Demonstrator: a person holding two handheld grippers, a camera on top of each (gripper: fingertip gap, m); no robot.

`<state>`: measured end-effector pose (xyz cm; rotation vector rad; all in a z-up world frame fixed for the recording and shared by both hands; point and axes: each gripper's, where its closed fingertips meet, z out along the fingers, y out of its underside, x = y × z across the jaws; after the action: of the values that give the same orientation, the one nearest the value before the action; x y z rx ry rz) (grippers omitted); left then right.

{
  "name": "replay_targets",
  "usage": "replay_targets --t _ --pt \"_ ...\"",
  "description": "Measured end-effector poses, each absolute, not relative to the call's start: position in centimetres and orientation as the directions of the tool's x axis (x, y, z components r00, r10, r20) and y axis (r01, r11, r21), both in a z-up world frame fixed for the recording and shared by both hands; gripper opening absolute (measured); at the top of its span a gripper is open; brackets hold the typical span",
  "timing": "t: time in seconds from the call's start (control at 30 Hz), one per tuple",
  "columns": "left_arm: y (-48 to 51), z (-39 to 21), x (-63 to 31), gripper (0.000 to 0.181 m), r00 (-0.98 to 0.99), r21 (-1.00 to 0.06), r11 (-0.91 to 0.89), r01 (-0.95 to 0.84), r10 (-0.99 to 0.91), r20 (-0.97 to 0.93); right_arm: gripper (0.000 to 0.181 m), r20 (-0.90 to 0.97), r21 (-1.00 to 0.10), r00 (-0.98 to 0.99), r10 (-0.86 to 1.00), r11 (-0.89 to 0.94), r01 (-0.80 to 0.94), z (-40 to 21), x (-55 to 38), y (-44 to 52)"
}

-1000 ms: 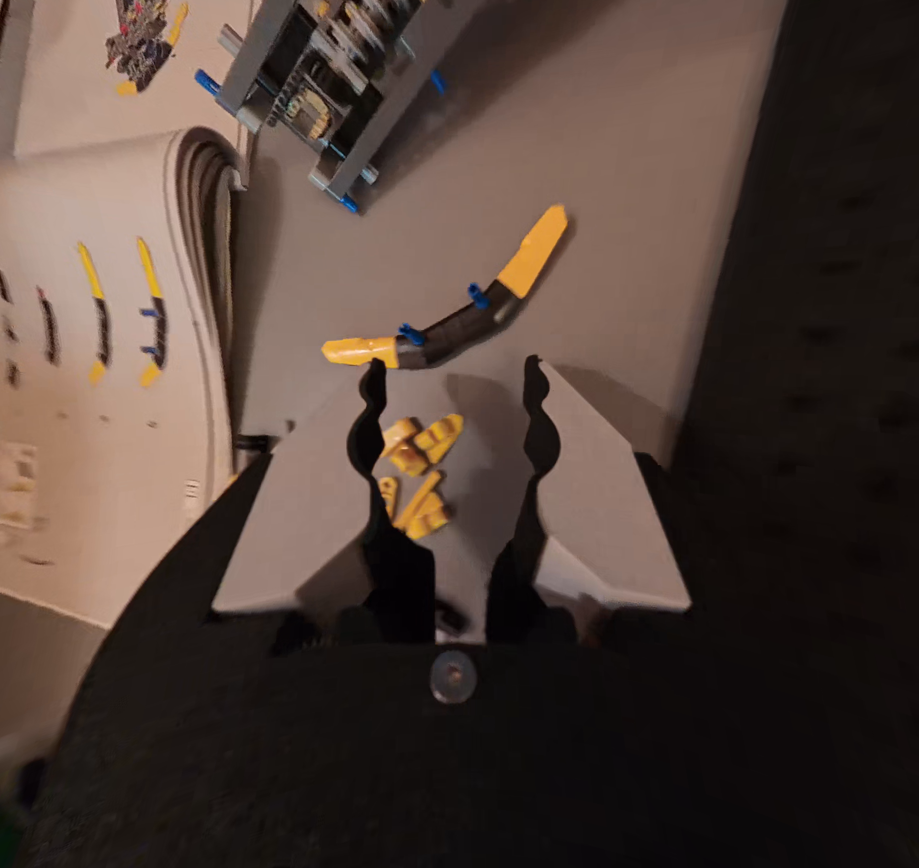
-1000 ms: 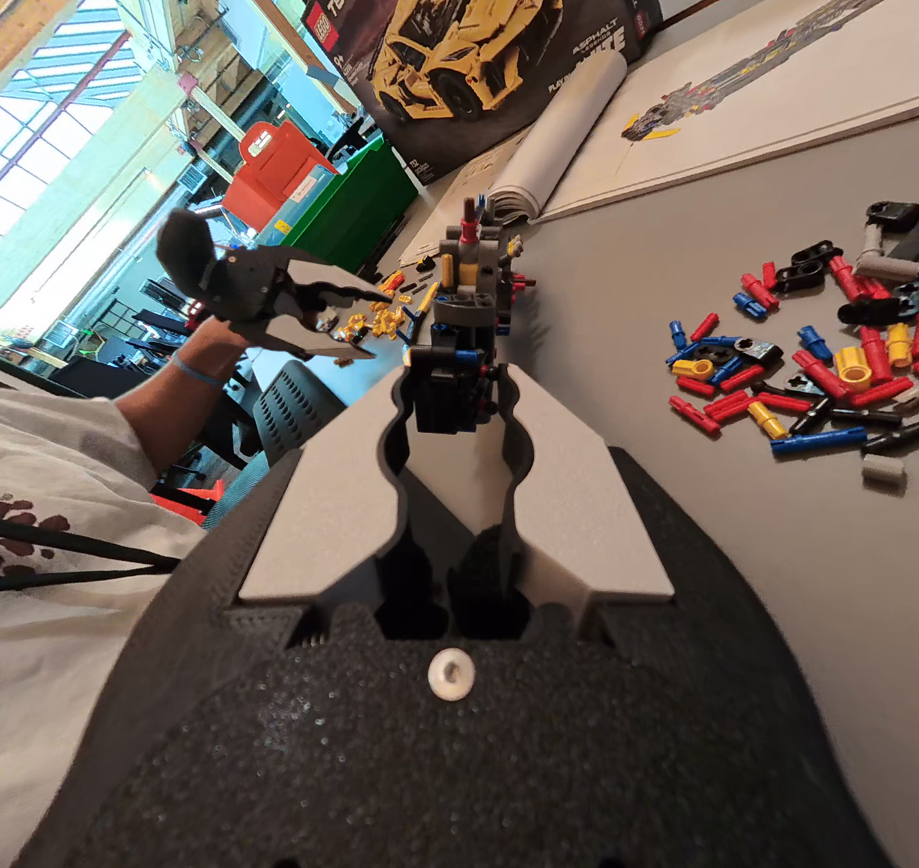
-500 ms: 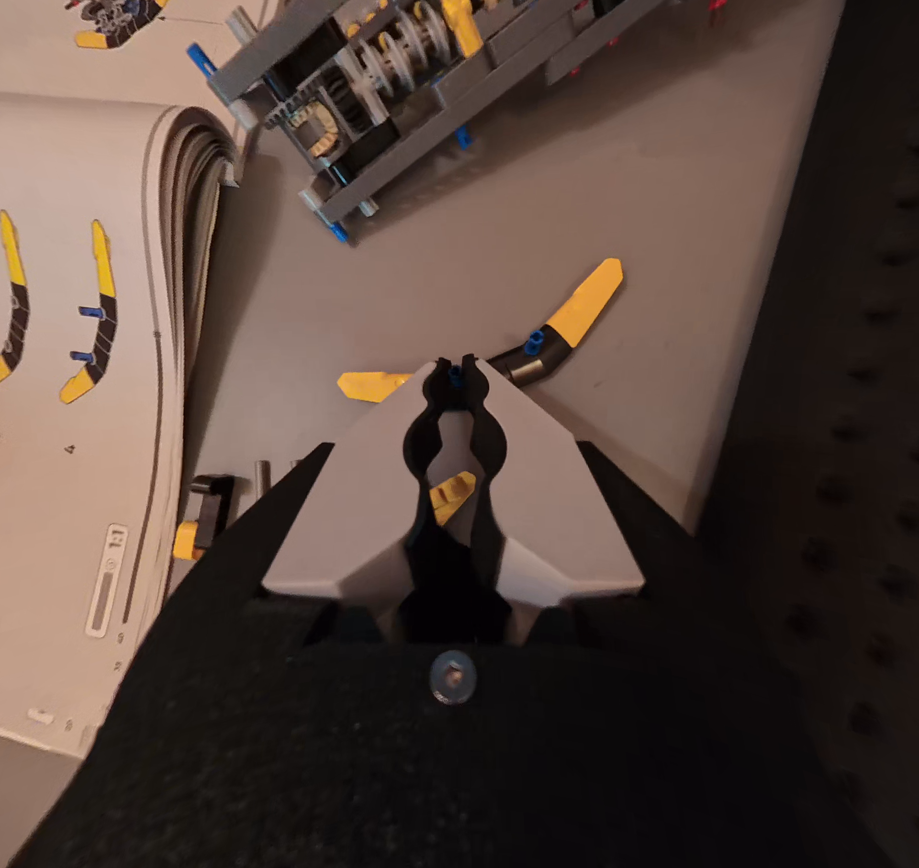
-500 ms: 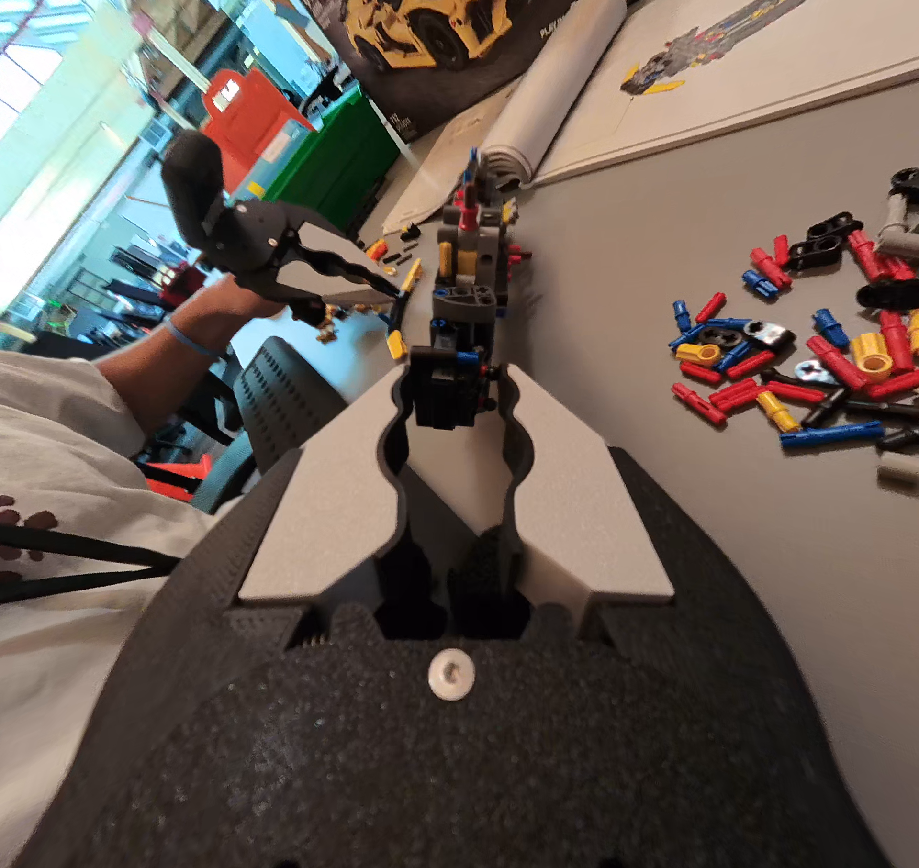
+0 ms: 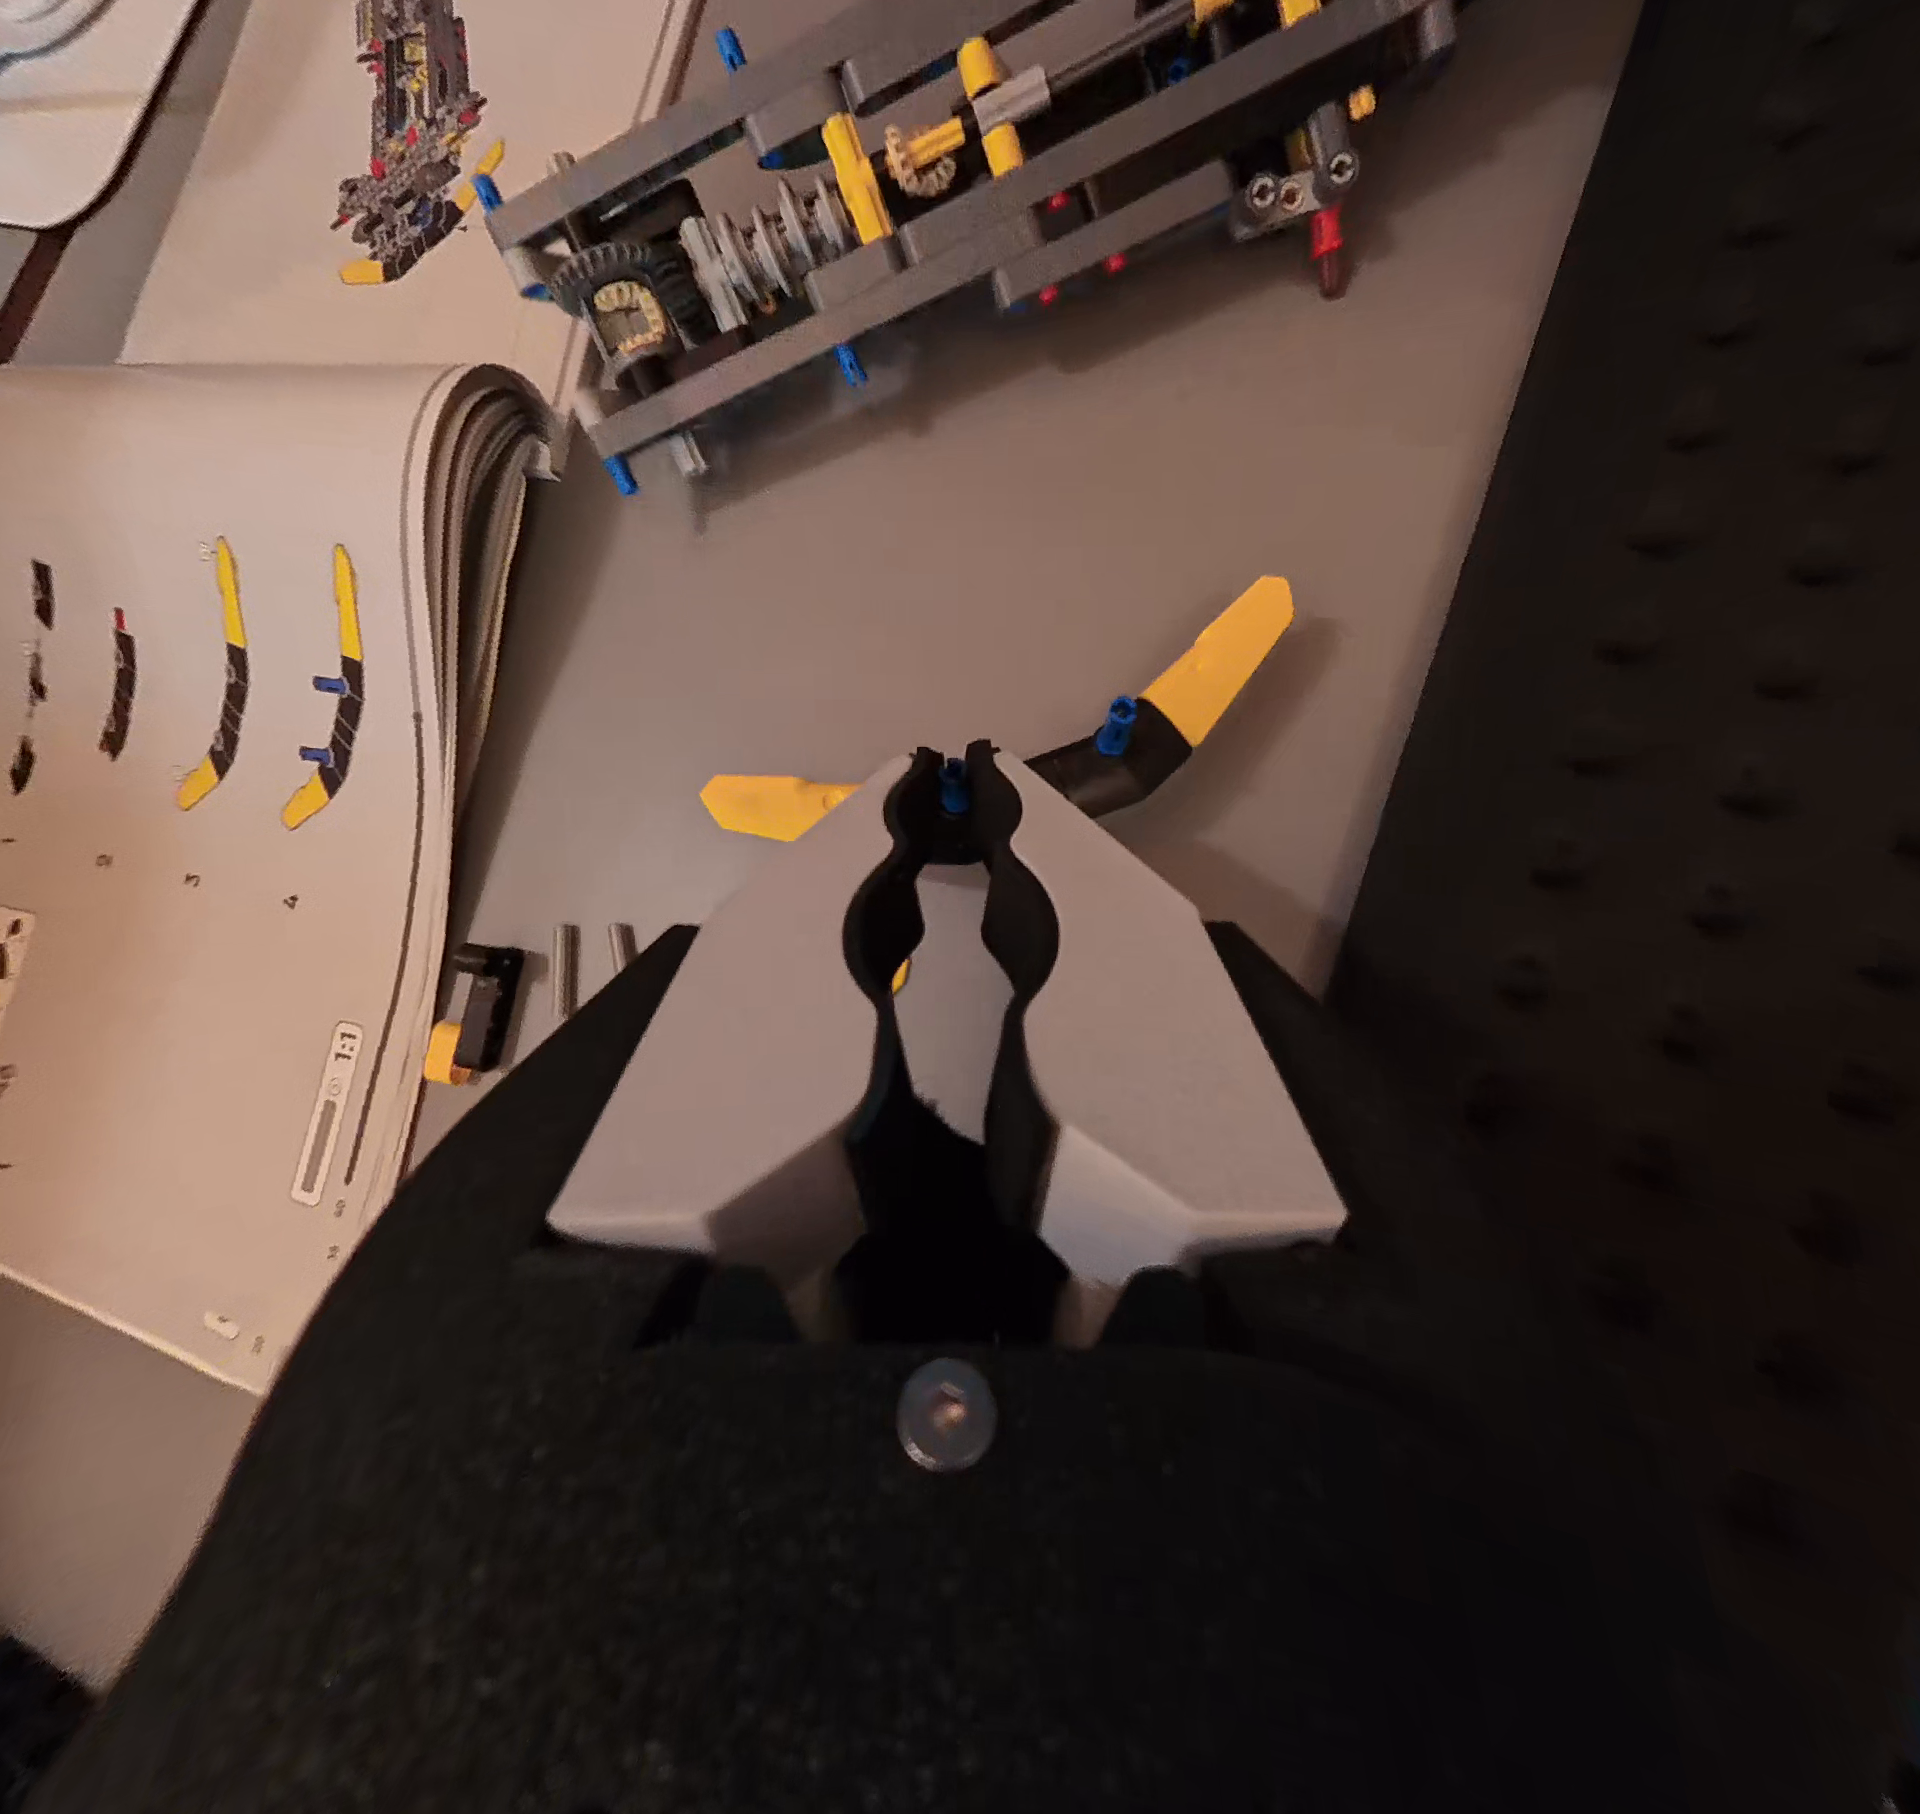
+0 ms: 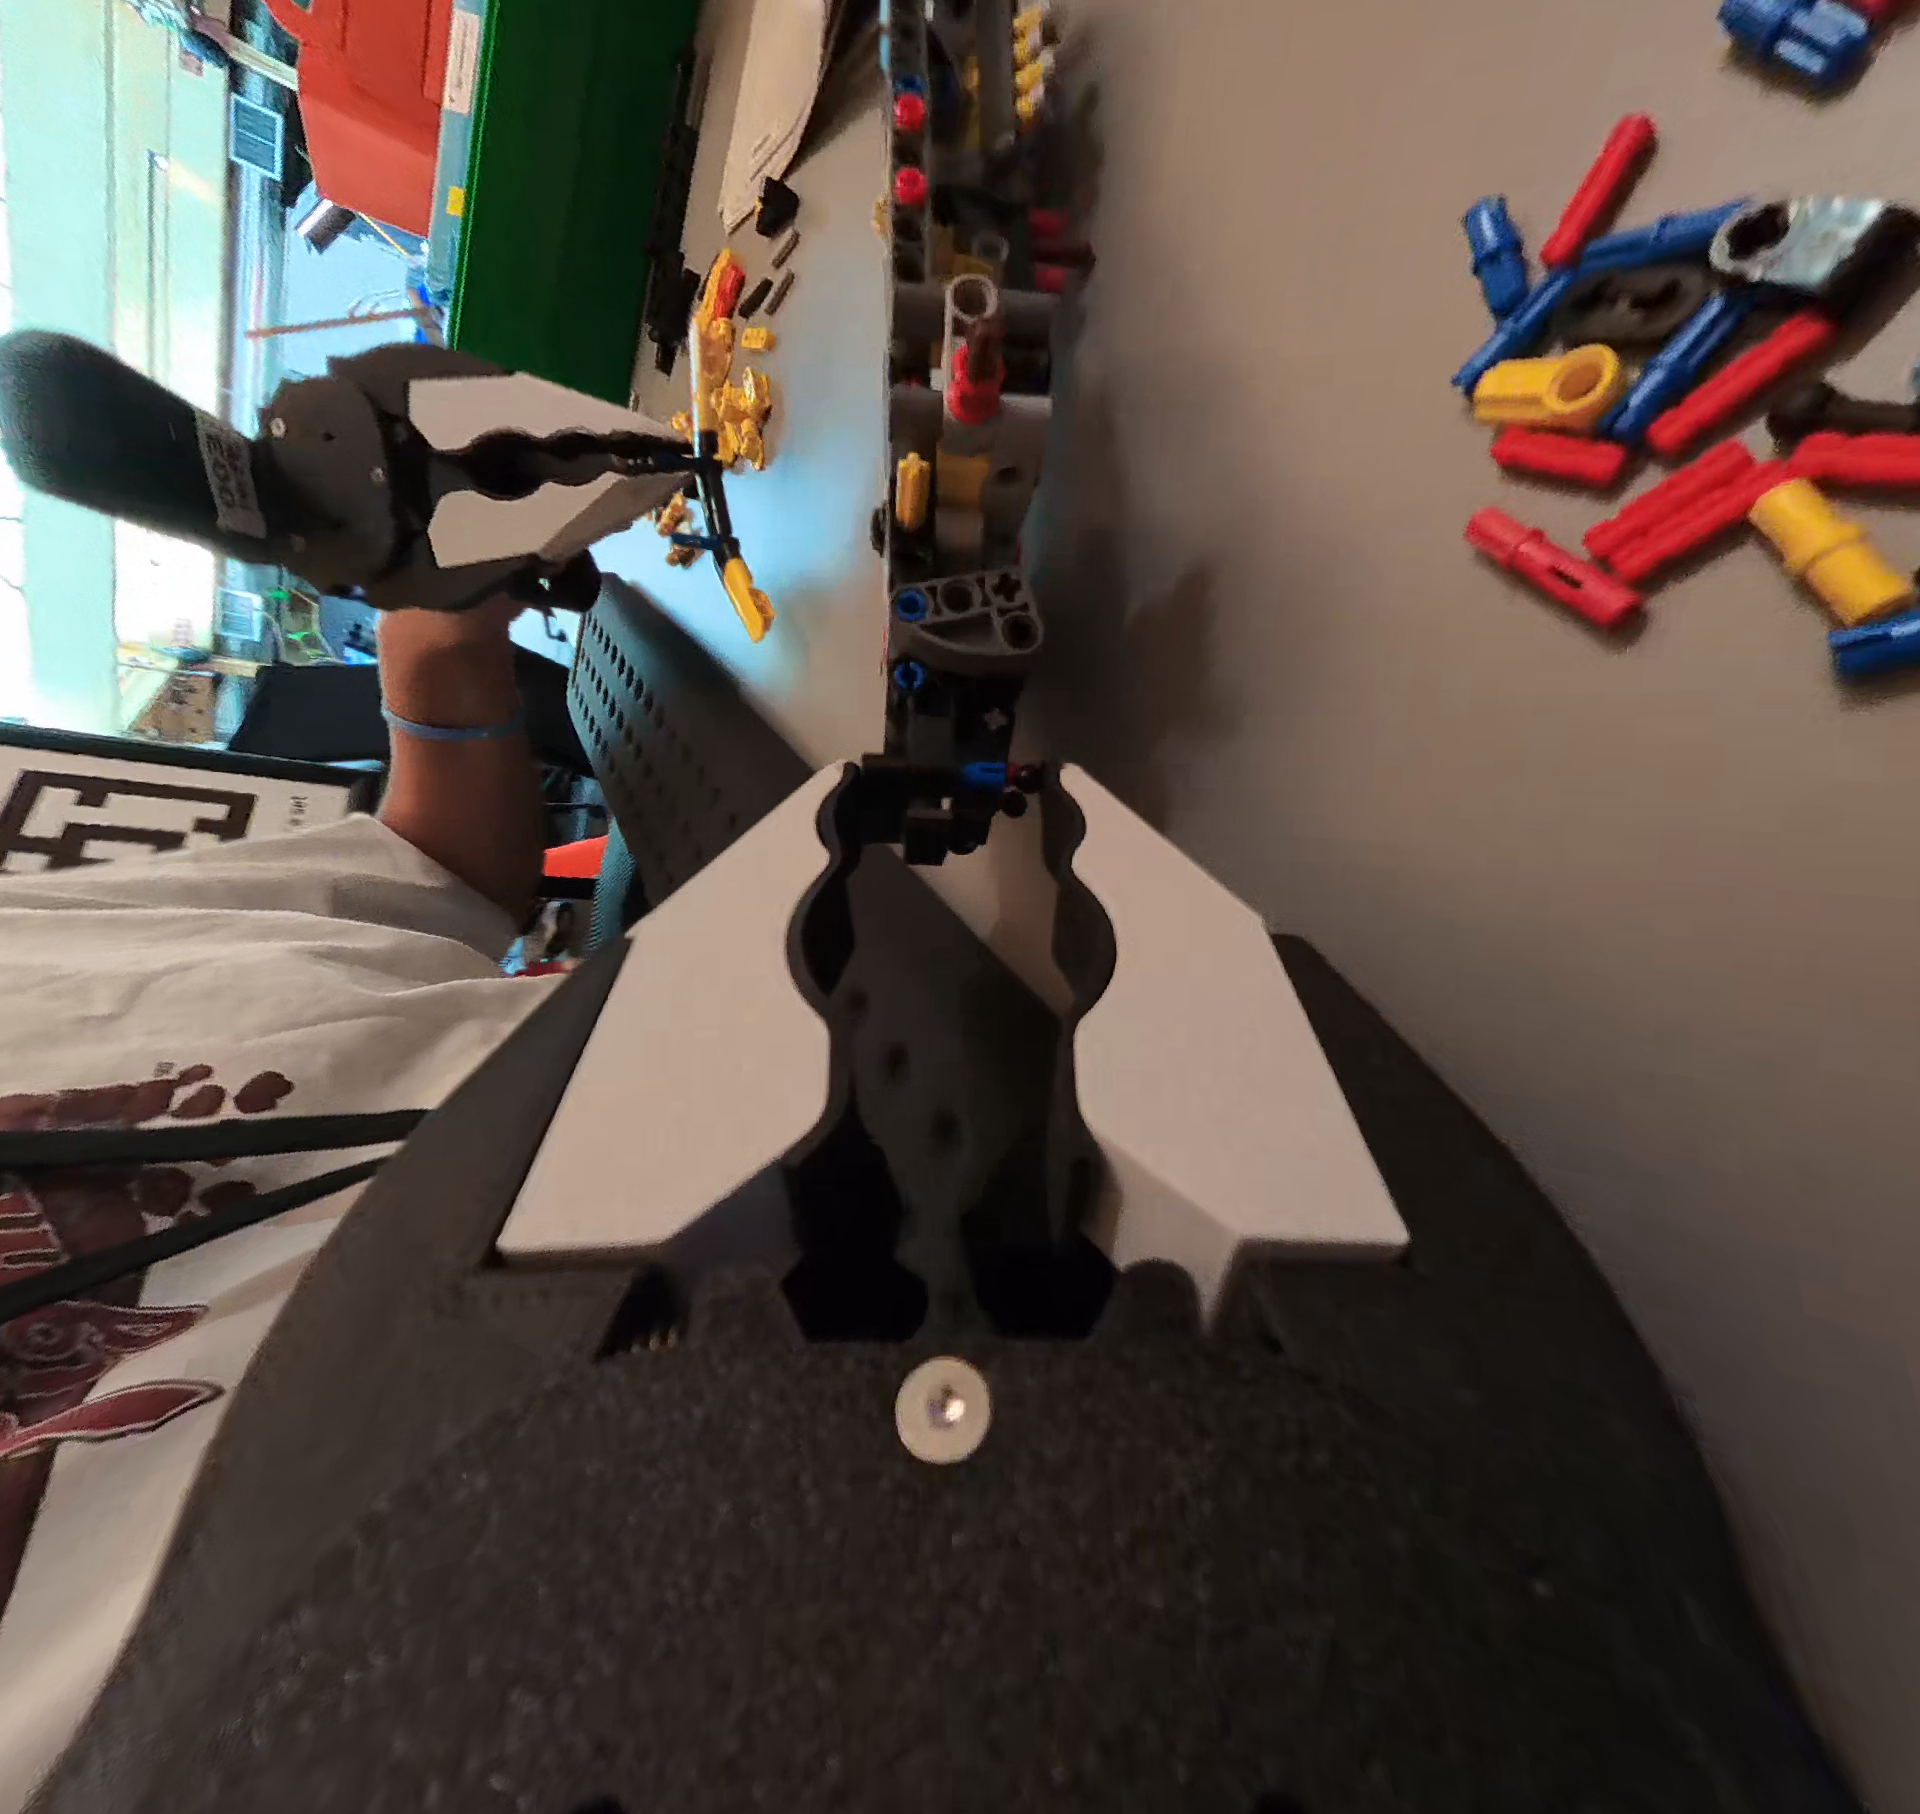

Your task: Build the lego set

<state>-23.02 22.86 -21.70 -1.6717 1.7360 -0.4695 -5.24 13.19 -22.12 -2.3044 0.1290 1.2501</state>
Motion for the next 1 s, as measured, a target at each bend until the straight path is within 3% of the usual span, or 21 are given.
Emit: replay_targets --t 0.23,0.5,0.7,0.83,1.0 --pt "21.0 -22.1 -22.2 0.003 0.000 -0.661 0.189 -0.726 -0.961 -0.275 0.034 -0.908 -0.215 0.413 0.072 -0.926 -0.310 -22.0 -5.3 12.9" --pt "21.0 -20.3 -20.2 0.003 0.034 -0.734 0.183 -0.654 -0.962 -0.270 0.043 -0.907 -0.175 0.416 0.063 -0.956 -0.237 -22.1 -5.2 12.7" --pt "20.0 -18.8 -18.3 0.003 0.050 -0.829 0.078 -0.553 -0.991 -0.127 0.046 -0.906 -0.220 0.413 0.090 -0.935 -0.278 -21.8 -4.7 12.6" --pt "19.0 -17.9 -16.8 0.003 0.010 -0.855 0.092 -0.511 -0.994 -0.113 0.052 -0.849 -0.313 0.511 0.135 -0.908 -0.280 -21.7 -3.9 12.6" --pt "18.4 -17.6 -15.2 0.003 -0.048 -0.803 0.218 -0.555 -0.972 -0.230 0.055 -0.577 -0.611 0.762 0.293 -0.775 -0.164 -18.6 -3.5 13.4"
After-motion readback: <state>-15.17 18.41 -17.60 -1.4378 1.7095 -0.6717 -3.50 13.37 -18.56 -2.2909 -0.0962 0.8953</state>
